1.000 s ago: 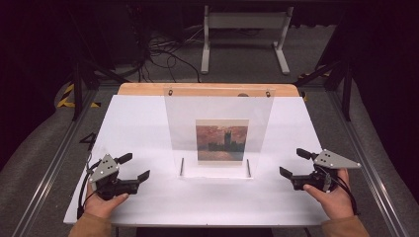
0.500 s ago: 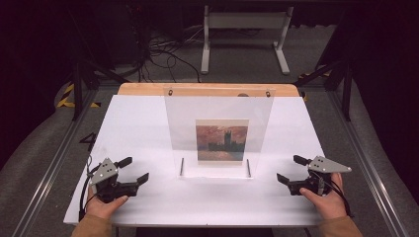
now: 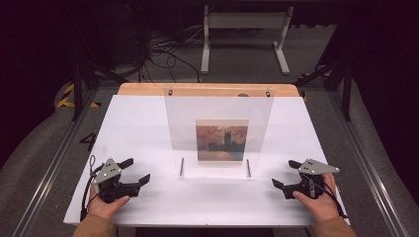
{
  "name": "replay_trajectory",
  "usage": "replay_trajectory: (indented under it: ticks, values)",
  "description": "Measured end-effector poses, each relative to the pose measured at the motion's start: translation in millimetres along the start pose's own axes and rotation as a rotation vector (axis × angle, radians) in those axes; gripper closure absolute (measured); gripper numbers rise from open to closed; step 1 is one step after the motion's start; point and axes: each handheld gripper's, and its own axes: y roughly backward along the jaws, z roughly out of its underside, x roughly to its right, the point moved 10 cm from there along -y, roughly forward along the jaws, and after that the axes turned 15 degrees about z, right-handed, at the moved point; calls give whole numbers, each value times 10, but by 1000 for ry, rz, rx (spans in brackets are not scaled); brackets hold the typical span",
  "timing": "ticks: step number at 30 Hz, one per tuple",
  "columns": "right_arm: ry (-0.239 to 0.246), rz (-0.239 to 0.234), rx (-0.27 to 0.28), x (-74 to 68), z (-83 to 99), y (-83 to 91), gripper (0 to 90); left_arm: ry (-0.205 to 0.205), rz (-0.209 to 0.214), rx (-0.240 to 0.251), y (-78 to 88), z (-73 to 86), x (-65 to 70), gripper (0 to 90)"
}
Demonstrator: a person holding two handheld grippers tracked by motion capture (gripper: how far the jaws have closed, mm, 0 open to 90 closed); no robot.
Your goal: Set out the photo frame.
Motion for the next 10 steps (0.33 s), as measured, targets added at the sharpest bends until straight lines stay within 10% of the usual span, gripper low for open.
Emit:
replay_trajectory:
  ticks: [10]
  values:
    - [-8, 14, 1, 5, -9, 6, 70, -1, 0, 1, -14, -11, 10, 137]
